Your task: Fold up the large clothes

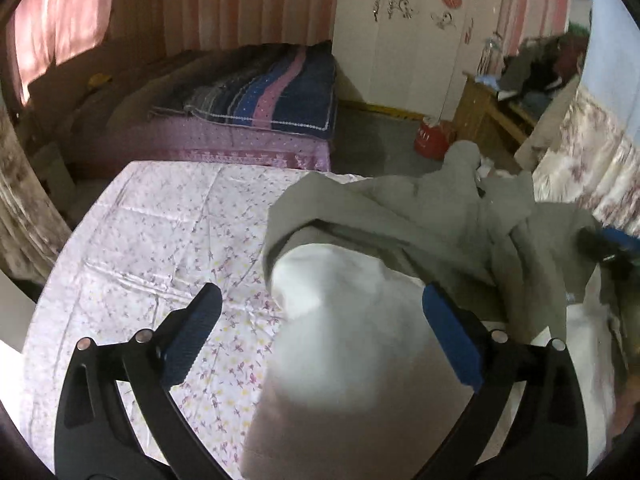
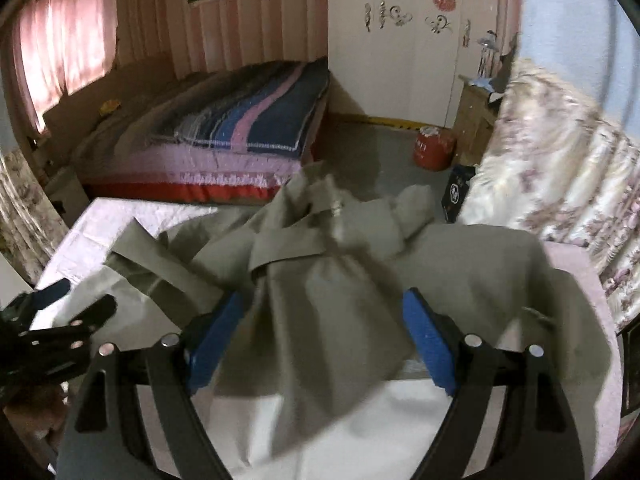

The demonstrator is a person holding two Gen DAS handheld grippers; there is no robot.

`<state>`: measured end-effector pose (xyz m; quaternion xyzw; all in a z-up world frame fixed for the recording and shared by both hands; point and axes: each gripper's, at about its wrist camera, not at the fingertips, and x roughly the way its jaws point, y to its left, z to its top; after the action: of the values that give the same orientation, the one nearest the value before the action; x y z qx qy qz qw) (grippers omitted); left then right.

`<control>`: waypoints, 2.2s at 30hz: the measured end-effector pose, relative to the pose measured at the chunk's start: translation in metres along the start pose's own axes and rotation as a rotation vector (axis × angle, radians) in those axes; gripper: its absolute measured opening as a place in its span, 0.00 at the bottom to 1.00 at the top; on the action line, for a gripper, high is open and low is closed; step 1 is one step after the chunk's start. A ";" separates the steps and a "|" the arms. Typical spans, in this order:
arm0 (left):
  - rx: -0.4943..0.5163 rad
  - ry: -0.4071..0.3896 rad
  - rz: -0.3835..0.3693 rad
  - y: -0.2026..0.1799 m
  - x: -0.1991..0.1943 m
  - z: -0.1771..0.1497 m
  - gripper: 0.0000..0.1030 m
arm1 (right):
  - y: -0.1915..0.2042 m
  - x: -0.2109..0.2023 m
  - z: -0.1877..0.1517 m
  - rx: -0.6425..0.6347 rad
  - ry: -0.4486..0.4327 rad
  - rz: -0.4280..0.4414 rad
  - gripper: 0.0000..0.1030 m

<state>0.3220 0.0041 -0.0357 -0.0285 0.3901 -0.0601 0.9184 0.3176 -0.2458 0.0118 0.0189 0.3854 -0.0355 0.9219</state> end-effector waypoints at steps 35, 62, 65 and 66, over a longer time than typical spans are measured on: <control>0.041 0.122 -0.015 -0.018 -0.002 -0.061 0.97 | -0.186 -0.074 -0.161 0.250 0.048 0.100 0.52; 0.045 0.124 -0.050 -0.036 0.022 -0.017 0.17 | -0.175 -0.032 -0.079 0.110 -0.012 0.059 0.25; 0.041 0.053 -0.012 -0.037 0.010 -0.003 0.15 | -0.169 -0.029 -0.056 0.012 -0.109 0.009 0.25; 0.033 0.012 0.003 -0.038 0.006 0.001 0.15 | -0.168 -0.026 -0.051 -0.021 -0.146 0.003 0.26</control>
<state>0.3231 -0.0342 -0.0356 -0.0125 0.3946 -0.0651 0.9164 0.2496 -0.4089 -0.0070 0.0072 0.3174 -0.0315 0.9477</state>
